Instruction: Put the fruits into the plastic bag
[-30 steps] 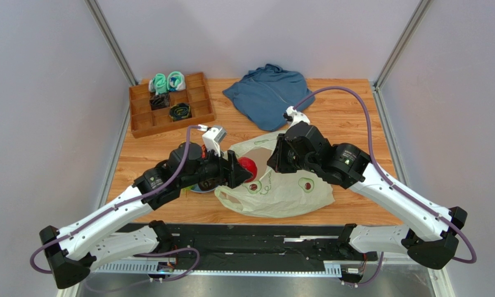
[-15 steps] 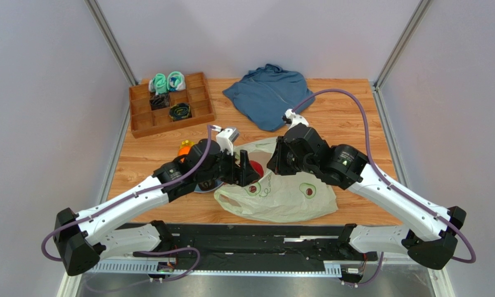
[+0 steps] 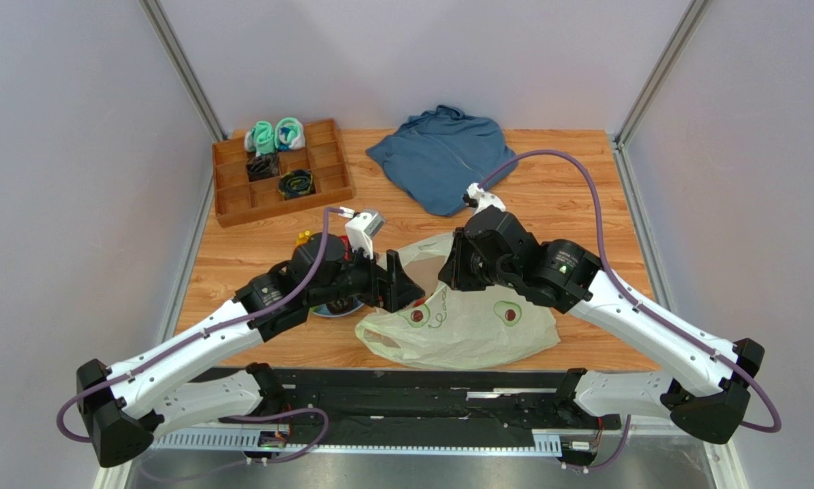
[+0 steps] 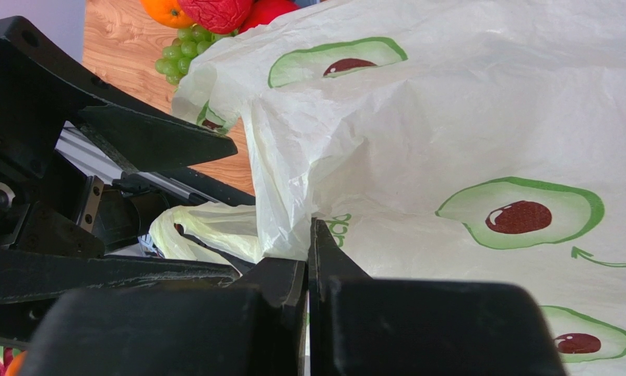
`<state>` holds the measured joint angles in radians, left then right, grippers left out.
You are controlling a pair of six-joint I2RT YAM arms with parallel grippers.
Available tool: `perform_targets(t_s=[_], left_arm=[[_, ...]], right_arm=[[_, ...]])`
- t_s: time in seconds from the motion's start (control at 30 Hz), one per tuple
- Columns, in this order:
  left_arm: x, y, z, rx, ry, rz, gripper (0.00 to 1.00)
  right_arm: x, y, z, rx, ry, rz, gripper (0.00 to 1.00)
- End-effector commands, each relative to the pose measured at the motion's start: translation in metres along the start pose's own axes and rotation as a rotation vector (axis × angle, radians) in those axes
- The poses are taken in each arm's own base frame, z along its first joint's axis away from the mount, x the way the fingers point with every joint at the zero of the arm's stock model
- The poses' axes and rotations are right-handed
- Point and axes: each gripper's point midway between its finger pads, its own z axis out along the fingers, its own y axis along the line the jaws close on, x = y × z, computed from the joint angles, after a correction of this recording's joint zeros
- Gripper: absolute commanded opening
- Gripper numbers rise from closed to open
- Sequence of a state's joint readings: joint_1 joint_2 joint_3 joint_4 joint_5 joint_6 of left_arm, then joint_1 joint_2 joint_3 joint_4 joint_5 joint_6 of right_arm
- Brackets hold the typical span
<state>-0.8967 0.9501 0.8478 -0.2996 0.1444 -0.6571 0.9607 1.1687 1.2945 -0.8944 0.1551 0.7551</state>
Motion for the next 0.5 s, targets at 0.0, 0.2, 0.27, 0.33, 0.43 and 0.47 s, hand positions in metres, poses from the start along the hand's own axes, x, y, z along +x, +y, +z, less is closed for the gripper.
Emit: perform_targets(t_s=[0.0, 0.2, 0.27, 0.33, 0.43, 0.47], left_arm=[[-0.020, -0.018, -0.017, 0.070, -0.075, 0.094, 0.93], [-0.046, -0.006, -0.070, -0.016, -0.255, 0.230, 0.93], [-0.047, 0.003, -0.084, -0.060, -0.291, 0.243, 0.94], [-0.042, 0.018, -0.088, -0.116, -0.299, 0.262, 0.95], [-0.032, 0.038, -0.088, -0.178, -0.304, 0.274, 0.99], [-0.027, 0.039, -0.084, -0.168, -0.286, 0.273, 0.99]], right_arm=[[-0.010, 0.010, -0.005, -0.050, -0.040, 0.017, 0.00], [-0.009, 0.007, -0.006, -0.044, -0.045, 0.019, 0.00], [-0.008, 0.006, -0.006, -0.043, -0.044, 0.021, 0.00], [-0.008, 0.006, -0.006, -0.043, -0.044, 0.024, 0.00], [-0.008, 0.006, -0.008, -0.049, -0.049, 0.026, 0.00], [-0.008, 0.005, -0.009, -0.050, -0.050, 0.024, 0.00]])
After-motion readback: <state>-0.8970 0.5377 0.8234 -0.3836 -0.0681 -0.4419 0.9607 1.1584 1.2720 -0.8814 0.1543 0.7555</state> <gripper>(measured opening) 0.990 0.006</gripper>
